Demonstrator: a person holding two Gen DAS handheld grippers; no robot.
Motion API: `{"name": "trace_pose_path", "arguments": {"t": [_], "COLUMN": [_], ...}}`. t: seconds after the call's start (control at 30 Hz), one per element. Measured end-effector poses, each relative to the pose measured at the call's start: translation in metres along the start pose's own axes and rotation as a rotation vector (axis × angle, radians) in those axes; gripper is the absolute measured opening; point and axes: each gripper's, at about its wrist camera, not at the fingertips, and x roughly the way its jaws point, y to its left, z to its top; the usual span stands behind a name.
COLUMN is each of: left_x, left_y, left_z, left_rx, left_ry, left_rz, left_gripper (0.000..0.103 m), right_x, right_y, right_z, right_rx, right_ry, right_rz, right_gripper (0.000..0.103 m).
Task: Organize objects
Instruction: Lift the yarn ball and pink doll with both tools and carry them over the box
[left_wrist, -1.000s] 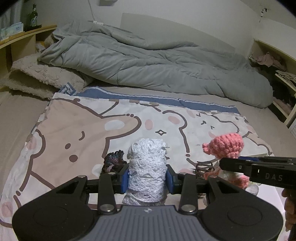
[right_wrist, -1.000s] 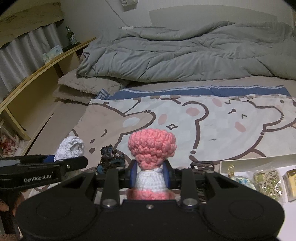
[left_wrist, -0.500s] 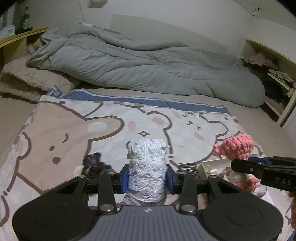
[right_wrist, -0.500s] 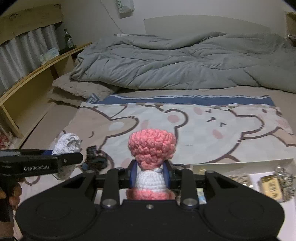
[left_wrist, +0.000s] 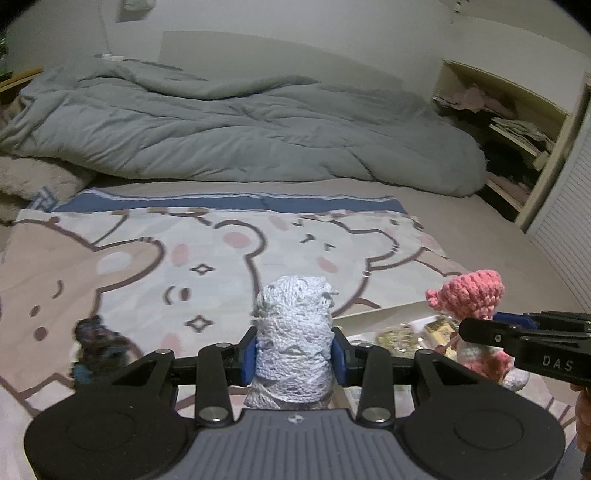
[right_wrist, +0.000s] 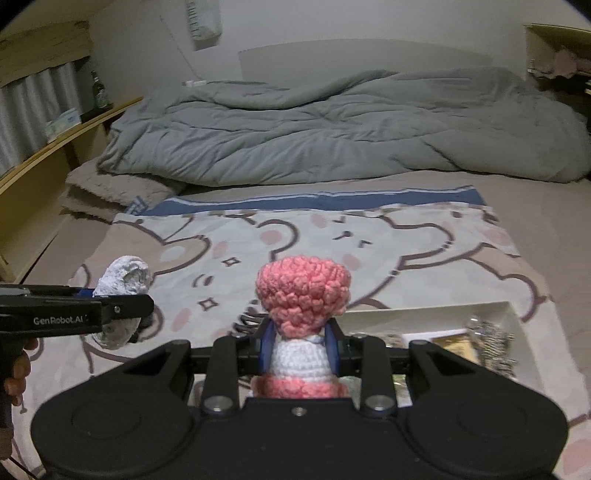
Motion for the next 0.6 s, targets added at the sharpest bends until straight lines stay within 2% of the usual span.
{"name": "trace_pose_path", "arguments": {"t": [0.2, 0.6], "left_x": [0.011, 0.035], "left_y": [-0.033, -0.087], "left_z": [-0.002, -0.010], "left_rx": [0.034, 0.063], "left_ry": [0.009, 0.048], "left_rz": [-0.014, -0.116], "left_gripper": [0.041, 0.041], "right_x": [-0.011, -0.023], "right_y": [-0.031, -0.081], "right_z": [-0.006, -0.022], "right_rx": [0.027, 0.044], "right_ry": [-0.013, 0.001], "right_rz": [-0.049, -0.138], "right_gripper": [0.030, 0.030]}}
